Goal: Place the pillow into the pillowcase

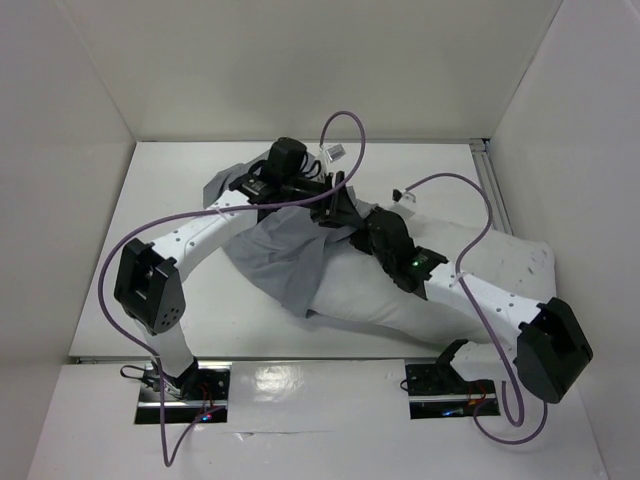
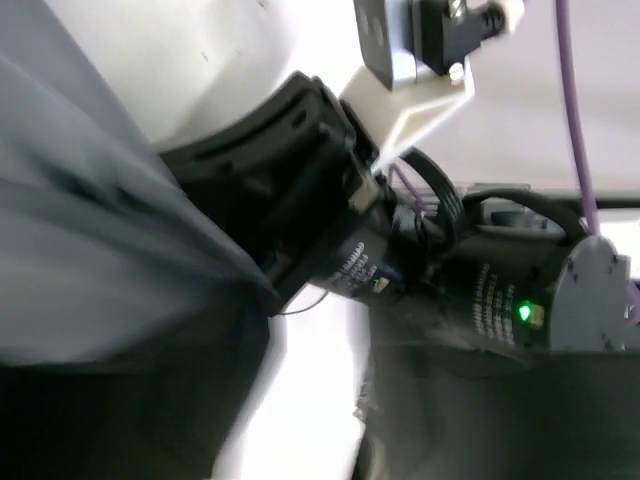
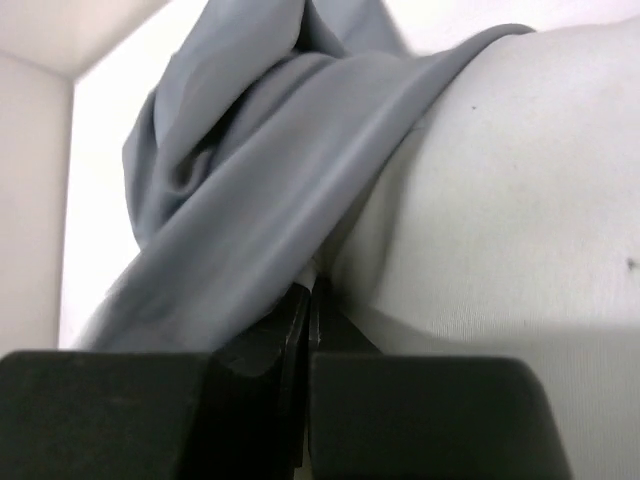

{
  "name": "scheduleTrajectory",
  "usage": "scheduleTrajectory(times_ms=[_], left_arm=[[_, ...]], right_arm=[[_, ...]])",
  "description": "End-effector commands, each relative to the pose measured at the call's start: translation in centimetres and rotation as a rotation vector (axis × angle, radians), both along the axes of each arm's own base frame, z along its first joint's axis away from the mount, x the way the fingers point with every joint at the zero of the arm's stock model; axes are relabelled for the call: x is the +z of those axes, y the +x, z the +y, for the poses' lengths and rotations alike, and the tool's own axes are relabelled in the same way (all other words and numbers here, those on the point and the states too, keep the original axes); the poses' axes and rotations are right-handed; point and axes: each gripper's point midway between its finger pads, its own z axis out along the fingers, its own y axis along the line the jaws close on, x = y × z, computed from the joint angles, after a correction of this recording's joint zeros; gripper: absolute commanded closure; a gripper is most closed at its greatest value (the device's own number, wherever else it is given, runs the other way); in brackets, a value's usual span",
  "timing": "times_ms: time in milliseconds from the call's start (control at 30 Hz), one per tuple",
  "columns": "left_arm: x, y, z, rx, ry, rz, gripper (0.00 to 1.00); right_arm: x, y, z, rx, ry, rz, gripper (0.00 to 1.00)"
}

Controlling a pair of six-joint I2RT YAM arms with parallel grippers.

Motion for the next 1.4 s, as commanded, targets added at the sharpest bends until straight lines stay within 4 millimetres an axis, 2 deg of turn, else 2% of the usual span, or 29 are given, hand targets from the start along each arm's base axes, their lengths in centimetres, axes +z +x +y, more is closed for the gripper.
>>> scheduleTrajectory(times_ms=[0,100,133,167,267,300,367,400,433,467,500,533,567,600,633,667,700,733,767,800,833,900,933,1000,1033,1067,1100,1200,1367], left_arm=[[2.7,-1.5,-0.8,-0.084,-0.076,-0.012,0.29],[4.0,-0.7,0.0,-0.077,-0.055,-0.056,0.10],[4.2,0.0,0.4,-0.066,-0.048,-0.067,0.08],[5.1,0.1,0.9,-0.069,-0.044,-0.099,0.08],[6.2,1.4,2.4,-0.040,-0.027,-0.151,0.08],[6.9,1.6,2.8,-0.044,-0.027,-0.195,0.12],[6.4,2.3,4.2,-0.022,0.003,-0.183,0.28],[6.5,2.5,4.8,-0.014,0.006,-0.195,0.48],[6.0,3.0,6.0,0.010,0.021,-0.184,0.93],[5.2,3.5,6.6,0.027,0.039,-0.176,1.00],[4.9,3.5,7.3,0.043,0.049,-0.156,1.00],[3.8,4.0,8.2,0.073,0.076,-0.147,1.00],[3.2,5.2,9.8,0.127,0.096,-0.136,1.00],[2.4,5.8,10.9,0.166,0.117,-0.124,0.97],[0.4,6.8,12.4,0.233,0.168,-0.084,0.86],[0.1,8.1,14.8,0.301,0.179,-0.074,0.48],[-0.4,8.8,16.1,0.342,0.195,-0.063,0.29],[-1.4,10.0,17.8,0.407,0.242,-0.070,0.18],[-1.7,11.1,20.2,0.480,0.267,-0.057,0.11],[-3.0,12.2,21.6,0.526,0.300,-0.036,0.05],[-3.9,13.2,23.1,0.583,0.333,-0.016,0.05],[-6.2,15.8,28.1,0.776,0.461,0.023,0.07],[-8.2,16.8,30.0,0.841,0.525,0.067,0.09],[-9.6,19.2,33.6,0.958,0.617,0.055,0.09],[-10.6,19.7,34.1,0.959,0.654,0.061,0.09],[-13.7,20.5,34.6,0.943,0.707,0.116,0.09],[-13.1,22.0,35.9,0.987,0.737,0.098,0.09],[-16.1,23.6,36.3,0.954,0.764,0.145,0.09],[-19.5,24.4,38.6,1.012,0.835,0.201,0.13]], right_arm=[[2.1,1.4,-3.6,-0.198,0.071,-0.078,1.00],[2.3,1.6,-4.8,-0.225,0.098,-0.085,1.00],[2.2,1.5,-5.1,-0.222,0.104,-0.082,1.00],[2.4,2.0,-5.7,-0.229,0.109,-0.088,1.00],[2.1,2.3,-5.8,-0.208,0.105,-0.067,1.00],[2.2,2.7,-6.2,-0.217,0.094,-0.071,1.00],[2.3,3.0,-6.0,-0.187,0.104,-0.061,1.00],[2.5,3.2,-5.9,-0.174,0.108,-0.069,1.00],[2.1,3.2,-5.8,-0.161,0.110,-0.055,1.00],[2.8,3.6,-5.9,-0.155,0.114,-0.072,1.00],[2.4,3.6,-5.7,-0.141,0.105,-0.063,1.00],[3.0,3.9,-6.1,-0.152,0.111,-0.074,1.00],[3.2,4.1,-5.8,-0.137,0.102,-0.079,1.00],[2.6,4.0,-5.6,-0.126,0.095,-0.056,1.00],[3.1,4.3,-5.9,-0.131,0.091,-0.069,1.00],[3.1,4.2,-5.8,-0.117,0.084,-0.069,1.00],[3.1,4.2,-5.5,-0.105,0.089,-0.066,1.00],[3.1,4.3,-5.9,-0.114,0.089,-0.066,1.00],[3.1,4.2,-5.7,-0.103,0.093,-0.064,1.00],[3.1,4.2,-5.5,-0.094,0.096,-0.062,1.00],[3.1,4.2,-5.5,-0.094,0.096,-0.062,1.00],[2.5,3.9,-5.4,-0.080,0.086,-0.052,1.00],[2.5,3.9,-5.4,-0.080,0.086,-0.052,1.00],[2.5,3.9,-5.3,-0.071,0.089,-0.050,1.00],[2.5,3.9,-5.3,-0.071,0.089,-0.050,1.00],[2.9,3.7,-5.1,-0.062,0.097,-0.056,1.00],[2.6,3.6,-5.2,-0.063,0.092,-0.047,1.00],[3.0,3.7,-5.2,-0.059,0.085,-0.051,1.00],[2.6,3.8,-5.1,-0.056,0.065,-0.030,1.00]])
